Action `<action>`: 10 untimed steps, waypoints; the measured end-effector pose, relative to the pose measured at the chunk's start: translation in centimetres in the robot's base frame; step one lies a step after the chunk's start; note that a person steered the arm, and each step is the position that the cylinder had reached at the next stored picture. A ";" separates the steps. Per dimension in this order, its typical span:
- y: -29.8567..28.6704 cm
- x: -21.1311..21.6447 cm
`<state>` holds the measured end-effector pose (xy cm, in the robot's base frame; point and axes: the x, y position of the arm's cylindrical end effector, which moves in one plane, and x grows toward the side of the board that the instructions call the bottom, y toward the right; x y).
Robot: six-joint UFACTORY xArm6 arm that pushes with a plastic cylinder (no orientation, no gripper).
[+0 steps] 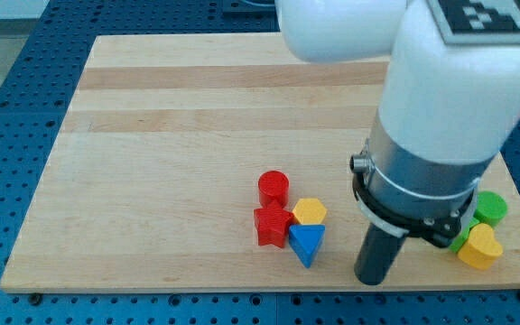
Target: Push the red star towards the left side of the board
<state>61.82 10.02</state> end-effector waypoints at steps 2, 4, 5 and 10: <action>-4.7 -1.1; -8.4 -3.7; -11.3 -5.9; -18.7 -7.8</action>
<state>54.04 -8.70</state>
